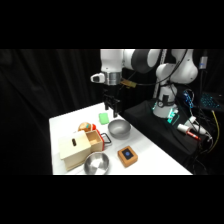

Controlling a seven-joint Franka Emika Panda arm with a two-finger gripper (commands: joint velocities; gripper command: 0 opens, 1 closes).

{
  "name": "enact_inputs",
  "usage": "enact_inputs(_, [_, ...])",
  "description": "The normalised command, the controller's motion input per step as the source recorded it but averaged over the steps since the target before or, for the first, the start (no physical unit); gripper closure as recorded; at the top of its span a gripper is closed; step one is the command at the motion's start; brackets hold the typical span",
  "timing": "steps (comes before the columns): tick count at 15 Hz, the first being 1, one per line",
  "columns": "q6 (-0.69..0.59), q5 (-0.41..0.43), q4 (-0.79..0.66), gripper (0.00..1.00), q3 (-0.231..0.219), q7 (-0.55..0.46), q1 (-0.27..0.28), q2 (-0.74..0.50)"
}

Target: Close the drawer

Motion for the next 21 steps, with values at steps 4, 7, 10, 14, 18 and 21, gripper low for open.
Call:
enact_inputs(4, [0.1, 0.01, -0.01, 0.0, 0.006, 0.01, -0.007, 0.04])
enact_inputs(7, [0.27, 0.066, 0.01, 0.0, -0.002, 0.0, -0.009, 0.17])
enact_inputs(10, [0.37, 0.077, 0.0, 0.0, -0.001, 0.0, -0.01, 0.21])
enact_inputs(14, [0.36, 0.132, -0.01, 0.0, 0.017, -0.04, -0.008, 0.19])
enact_inputs(18, [0.29, 0.21, -0.01, 0.0, 0.057, -0.13, -0.02, 0.14])
enact_inputs(21, [0.24, 0.251, 0.01, 0.0, 0.097, -0.21, -0.049, 0.12])
